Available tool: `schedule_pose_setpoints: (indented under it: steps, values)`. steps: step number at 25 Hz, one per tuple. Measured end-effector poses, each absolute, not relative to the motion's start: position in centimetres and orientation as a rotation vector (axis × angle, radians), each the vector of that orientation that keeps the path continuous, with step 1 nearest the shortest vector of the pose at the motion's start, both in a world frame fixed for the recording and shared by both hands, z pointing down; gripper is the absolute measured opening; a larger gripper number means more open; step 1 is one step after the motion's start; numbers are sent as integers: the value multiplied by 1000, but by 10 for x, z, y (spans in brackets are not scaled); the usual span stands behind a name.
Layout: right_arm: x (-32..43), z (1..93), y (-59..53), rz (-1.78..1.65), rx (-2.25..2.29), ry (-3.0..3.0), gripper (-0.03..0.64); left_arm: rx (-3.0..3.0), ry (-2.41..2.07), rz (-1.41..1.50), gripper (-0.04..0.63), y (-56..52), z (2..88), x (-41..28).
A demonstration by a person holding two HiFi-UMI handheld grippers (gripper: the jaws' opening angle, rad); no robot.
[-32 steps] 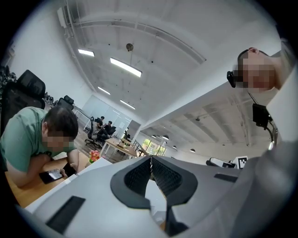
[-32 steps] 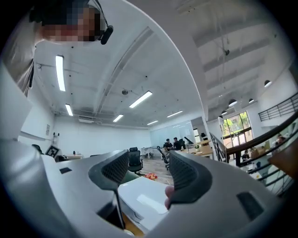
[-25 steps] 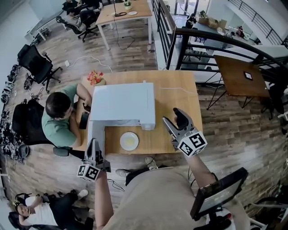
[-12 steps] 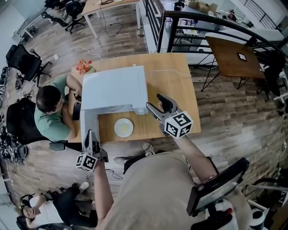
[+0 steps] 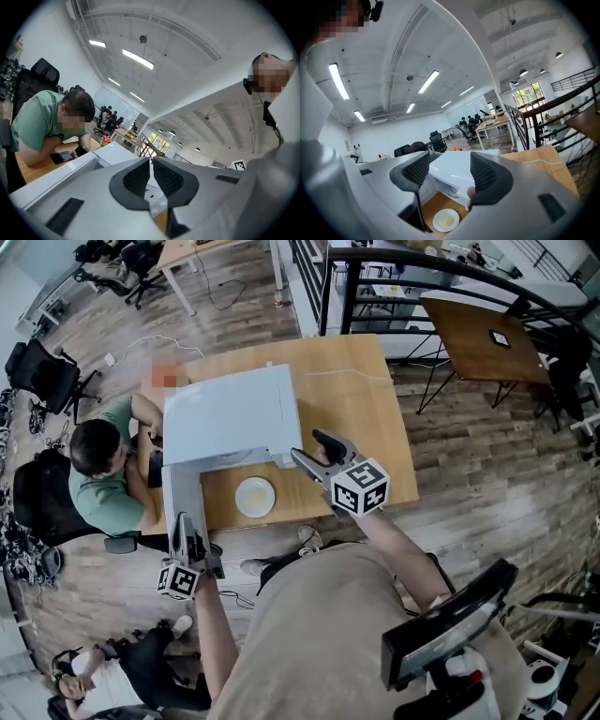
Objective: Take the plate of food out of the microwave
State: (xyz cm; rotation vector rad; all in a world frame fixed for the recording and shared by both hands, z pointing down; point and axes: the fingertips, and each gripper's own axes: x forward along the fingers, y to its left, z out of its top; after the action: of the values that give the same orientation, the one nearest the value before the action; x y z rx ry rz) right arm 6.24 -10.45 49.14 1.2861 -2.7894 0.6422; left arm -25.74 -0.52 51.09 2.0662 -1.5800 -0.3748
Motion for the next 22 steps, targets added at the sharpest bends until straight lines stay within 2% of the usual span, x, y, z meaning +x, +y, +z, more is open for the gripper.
schedule_pose_setpoints:
  steps: [3, 5, 6, 22]
  values:
    - [63, 494, -102, 672, 1284, -2784, 279, 2053, -1579, -363, 6, -2, 514, -255]
    - [65, 492, -99, 701, 1285, -2785, 177, 2045, -1577, -358, 6, 0, 516, -253]
    - [65, 491, -97, 707, 1283, -2789, 158, 2043, -1575, -354, 6, 2, 518, -252]
    - [47, 508, -89, 741, 1223, -2767, 158, 2003, -1559, -337, 6, 8, 532, -250]
